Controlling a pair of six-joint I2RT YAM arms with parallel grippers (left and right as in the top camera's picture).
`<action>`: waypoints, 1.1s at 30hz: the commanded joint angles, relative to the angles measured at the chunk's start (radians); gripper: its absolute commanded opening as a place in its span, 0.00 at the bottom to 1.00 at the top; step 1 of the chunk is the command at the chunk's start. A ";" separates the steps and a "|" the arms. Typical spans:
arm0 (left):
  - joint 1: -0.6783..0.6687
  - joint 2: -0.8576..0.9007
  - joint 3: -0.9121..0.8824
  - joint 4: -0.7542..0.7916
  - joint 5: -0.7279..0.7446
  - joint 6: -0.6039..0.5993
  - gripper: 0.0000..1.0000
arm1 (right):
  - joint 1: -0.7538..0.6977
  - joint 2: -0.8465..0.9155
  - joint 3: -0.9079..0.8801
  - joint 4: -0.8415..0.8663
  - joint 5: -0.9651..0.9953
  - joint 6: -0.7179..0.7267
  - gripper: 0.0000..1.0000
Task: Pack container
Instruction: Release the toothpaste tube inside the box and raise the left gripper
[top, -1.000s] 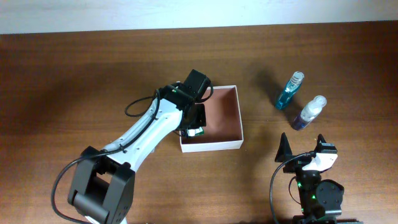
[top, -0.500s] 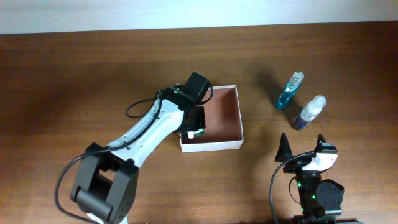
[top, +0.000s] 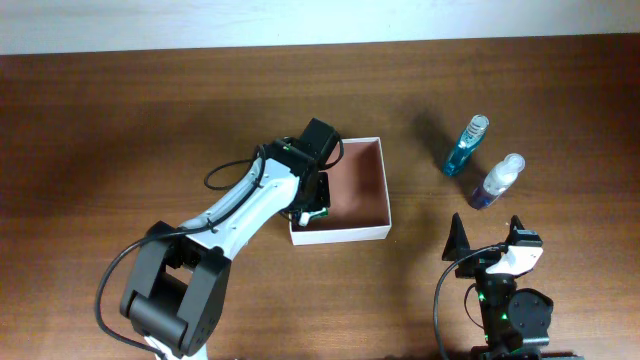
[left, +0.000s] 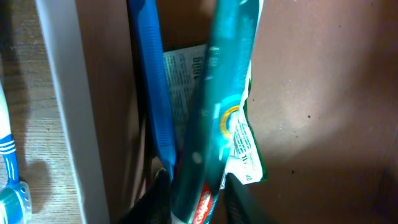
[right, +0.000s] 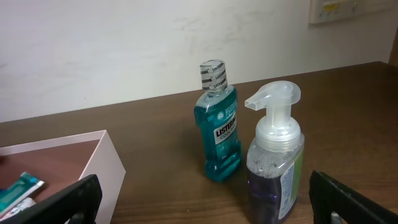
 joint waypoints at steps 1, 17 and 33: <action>-0.005 0.008 -0.005 0.000 -0.010 -0.003 0.30 | -0.008 -0.006 -0.005 -0.008 0.002 0.006 0.98; 0.022 -0.183 0.189 -0.155 -0.027 0.100 0.27 | -0.008 -0.006 -0.005 -0.008 0.002 0.006 0.98; 0.240 -0.236 0.066 -0.278 -0.131 0.257 0.28 | -0.008 -0.006 -0.005 -0.008 0.002 0.006 0.98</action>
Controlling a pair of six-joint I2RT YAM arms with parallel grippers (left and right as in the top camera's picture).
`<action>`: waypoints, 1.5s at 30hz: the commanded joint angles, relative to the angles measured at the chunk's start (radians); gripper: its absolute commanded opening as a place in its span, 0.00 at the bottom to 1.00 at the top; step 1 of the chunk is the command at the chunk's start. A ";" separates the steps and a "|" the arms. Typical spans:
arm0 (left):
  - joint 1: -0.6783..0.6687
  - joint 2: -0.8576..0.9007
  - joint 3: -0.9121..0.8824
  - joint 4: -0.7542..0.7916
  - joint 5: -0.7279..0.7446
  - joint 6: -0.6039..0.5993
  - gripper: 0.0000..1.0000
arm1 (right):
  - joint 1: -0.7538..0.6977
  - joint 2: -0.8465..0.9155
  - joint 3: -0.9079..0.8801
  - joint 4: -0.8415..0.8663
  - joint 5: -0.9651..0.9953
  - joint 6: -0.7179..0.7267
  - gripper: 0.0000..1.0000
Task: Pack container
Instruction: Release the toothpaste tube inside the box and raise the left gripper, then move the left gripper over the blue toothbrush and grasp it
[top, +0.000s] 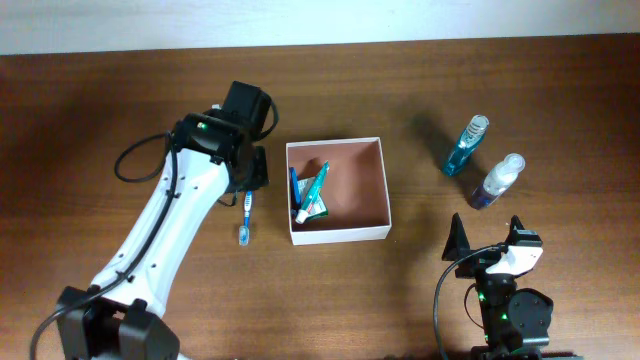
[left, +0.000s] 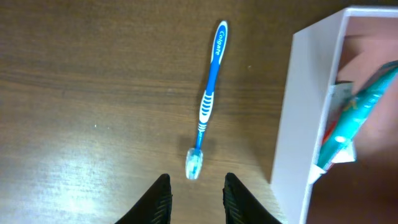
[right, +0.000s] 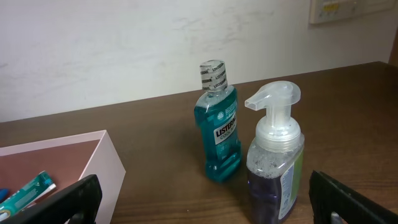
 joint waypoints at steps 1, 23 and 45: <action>0.025 -0.011 -0.081 0.060 0.042 0.097 0.29 | -0.008 -0.006 -0.005 -0.008 0.002 0.008 0.98; 0.092 -0.008 -0.456 0.574 0.174 0.297 0.39 | -0.008 -0.006 -0.005 -0.008 0.002 0.008 0.98; 0.092 0.195 -0.468 0.658 0.203 0.370 0.43 | -0.008 -0.006 -0.005 -0.008 0.002 0.008 0.98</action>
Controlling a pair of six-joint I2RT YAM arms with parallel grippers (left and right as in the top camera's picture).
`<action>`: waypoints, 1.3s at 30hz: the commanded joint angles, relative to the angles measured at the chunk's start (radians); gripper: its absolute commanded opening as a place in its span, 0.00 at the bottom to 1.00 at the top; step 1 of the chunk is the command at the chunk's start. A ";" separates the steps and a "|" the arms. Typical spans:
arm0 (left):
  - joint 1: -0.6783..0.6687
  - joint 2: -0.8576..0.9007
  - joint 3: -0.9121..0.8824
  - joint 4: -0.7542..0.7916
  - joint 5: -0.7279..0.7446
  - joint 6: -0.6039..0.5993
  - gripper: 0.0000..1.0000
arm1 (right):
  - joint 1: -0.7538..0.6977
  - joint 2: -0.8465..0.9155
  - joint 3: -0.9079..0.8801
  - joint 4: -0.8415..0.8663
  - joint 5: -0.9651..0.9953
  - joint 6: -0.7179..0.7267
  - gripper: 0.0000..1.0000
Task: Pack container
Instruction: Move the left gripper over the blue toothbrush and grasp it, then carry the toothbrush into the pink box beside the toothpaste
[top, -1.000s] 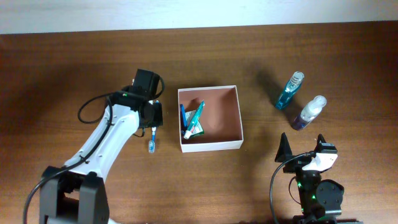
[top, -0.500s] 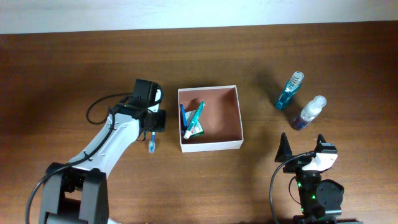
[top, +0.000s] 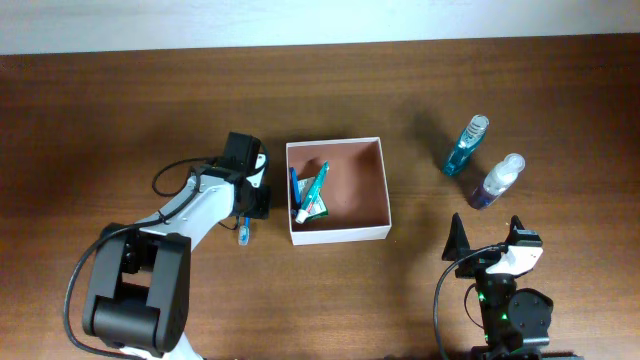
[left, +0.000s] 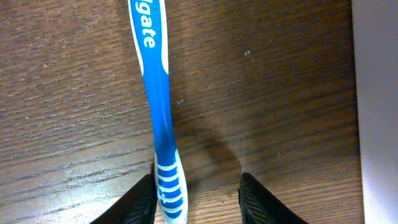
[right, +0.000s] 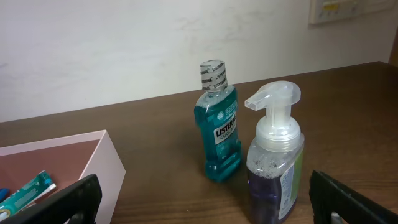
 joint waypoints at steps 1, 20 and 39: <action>0.003 0.036 -0.010 0.002 0.011 0.015 0.43 | -0.008 -0.006 -0.005 -0.008 0.002 0.007 0.98; 0.003 0.034 -0.002 -0.029 0.008 0.015 0.02 | -0.008 -0.006 -0.005 -0.008 0.002 0.007 0.98; -0.045 -0.385 0.137 -0.255 0.050 -0.303 0.01 | -0.008 -0.006 -0.005 -0.008 0.002 0.007 0.98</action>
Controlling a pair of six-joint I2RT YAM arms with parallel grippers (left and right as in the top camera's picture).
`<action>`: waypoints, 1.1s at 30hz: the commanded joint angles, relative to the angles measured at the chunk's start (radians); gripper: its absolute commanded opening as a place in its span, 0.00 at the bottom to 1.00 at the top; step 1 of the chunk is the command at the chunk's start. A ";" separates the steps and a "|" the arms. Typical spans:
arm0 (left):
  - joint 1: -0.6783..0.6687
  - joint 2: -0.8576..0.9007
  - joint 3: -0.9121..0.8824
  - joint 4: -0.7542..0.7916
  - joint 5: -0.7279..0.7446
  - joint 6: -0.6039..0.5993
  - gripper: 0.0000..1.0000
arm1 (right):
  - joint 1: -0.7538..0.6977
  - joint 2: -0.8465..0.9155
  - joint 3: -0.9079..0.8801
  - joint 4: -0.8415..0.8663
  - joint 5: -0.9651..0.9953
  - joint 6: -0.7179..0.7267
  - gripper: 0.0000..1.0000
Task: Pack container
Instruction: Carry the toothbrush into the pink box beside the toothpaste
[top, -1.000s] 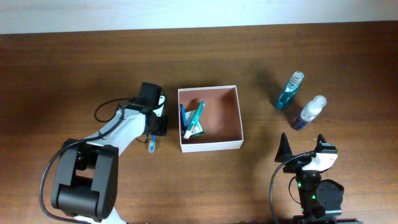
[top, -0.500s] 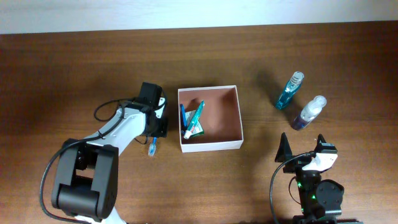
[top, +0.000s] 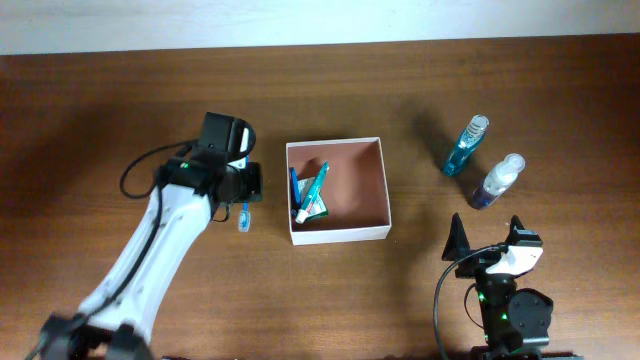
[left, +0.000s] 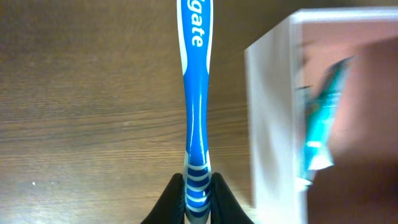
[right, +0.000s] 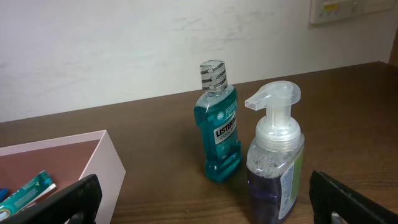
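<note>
My left gripper (top: 243, 199) is shut on a blue-and-white Colgate toothbrush (left: 196, 93), gripping its striped part, and holds it above the table just left of the box. The brush head (top: 242, 217) pokes out below the gripper in the overhead view. The white box with a brown inside (top: 340, 236) holds a teal toothpaste tube (top: 316, 188) and a blue item (top: 293, 184) along its left wall. In the left wrist view the box wall (left: 270, 112) stands to the right of the brush. My right gripper (right: 205, 214) rests open near the front edge, holding nothing.
A teal mouthwash bottle (top: 466, 146) and a clear pump bottle with purple liquid (top: 497, 182) stand upright right of the box; both show in the right wrist view, mouthwash (right: 220, 127) behind the pump bottle (right: 277, 168). The box corner (right: 102, 165) is at that view's left.
My left gripper was open, astride the toothbrush lying on the table. It is now shut on the brush and higher, with the box in its view. The right arm has not moved.
At first my left gripper was inside the box at the toothpaste tube. Then it was outside, open above the toothbrush on the table, with the tube lying in the box. Then it stood low around the brush, and now it holds it.
</note>
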 joint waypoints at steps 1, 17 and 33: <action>-0.051 -0.083 0.017 0.000 0.047 -0.127 0.00 | -0.008 -0.006 -0.005 -0.008 0.002 0.007 0.98; -0.230 -0.037 0.017 0.163 0.036 -0.286 0.01 | -0.008 -0.006 -0.005 -0.008 0.002 0.007 0.98; -0.243 0.083 0.017 0.237 0.031 -0.288 0.01 | -0.008 -0.006 -0.005 -0.008 0.002 0.007 0.98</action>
